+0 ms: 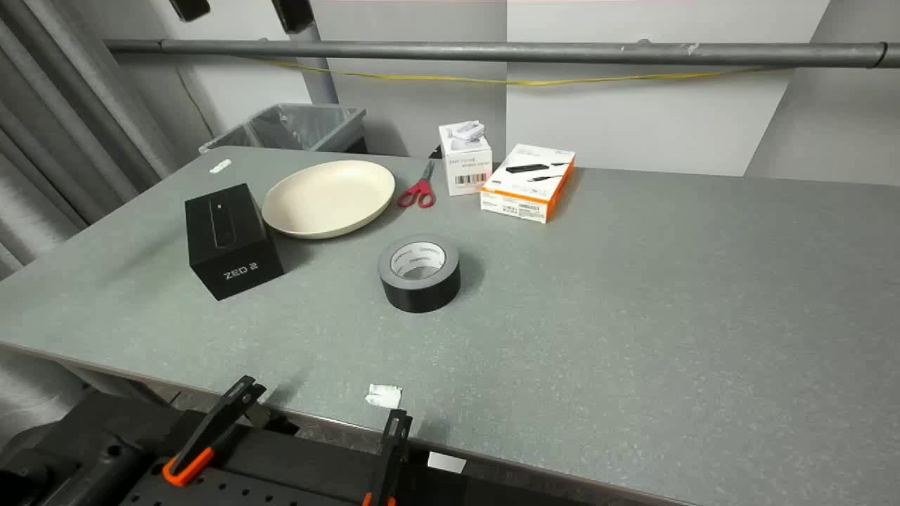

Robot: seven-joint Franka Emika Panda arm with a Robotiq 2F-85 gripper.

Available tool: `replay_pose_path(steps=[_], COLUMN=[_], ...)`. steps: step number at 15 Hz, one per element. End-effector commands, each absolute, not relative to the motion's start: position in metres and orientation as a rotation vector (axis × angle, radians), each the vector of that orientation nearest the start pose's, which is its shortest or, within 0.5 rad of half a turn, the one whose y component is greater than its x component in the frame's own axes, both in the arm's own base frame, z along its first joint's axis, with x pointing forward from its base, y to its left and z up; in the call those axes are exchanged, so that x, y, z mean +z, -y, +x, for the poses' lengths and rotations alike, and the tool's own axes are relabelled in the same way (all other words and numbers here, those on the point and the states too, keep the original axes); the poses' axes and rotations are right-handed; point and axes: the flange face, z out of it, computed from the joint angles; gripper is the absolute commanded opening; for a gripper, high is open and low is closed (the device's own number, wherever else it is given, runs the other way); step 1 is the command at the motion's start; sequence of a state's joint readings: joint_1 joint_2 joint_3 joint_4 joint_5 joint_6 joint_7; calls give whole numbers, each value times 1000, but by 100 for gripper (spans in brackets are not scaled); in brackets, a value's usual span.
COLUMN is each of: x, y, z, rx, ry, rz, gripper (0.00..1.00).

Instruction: Put the black masking tape on to the plate.

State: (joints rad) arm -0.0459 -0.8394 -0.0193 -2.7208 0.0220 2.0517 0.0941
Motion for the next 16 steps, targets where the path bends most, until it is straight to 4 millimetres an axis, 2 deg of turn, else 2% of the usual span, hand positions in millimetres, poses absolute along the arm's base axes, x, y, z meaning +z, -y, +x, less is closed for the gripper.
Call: replay_pose_path(steps=[1,10,13,15,16], x=[477,477,450,414,411], y=[20,20,19,22,24], z=[315,315,323,331,352], rx=[-259,-260,-308,-348,-348], ry=[-251,-251,-250,-248,-270], rz=[-3083,-3083,-3107,-3115,-3098], gripper=[100,100,100,100,100])
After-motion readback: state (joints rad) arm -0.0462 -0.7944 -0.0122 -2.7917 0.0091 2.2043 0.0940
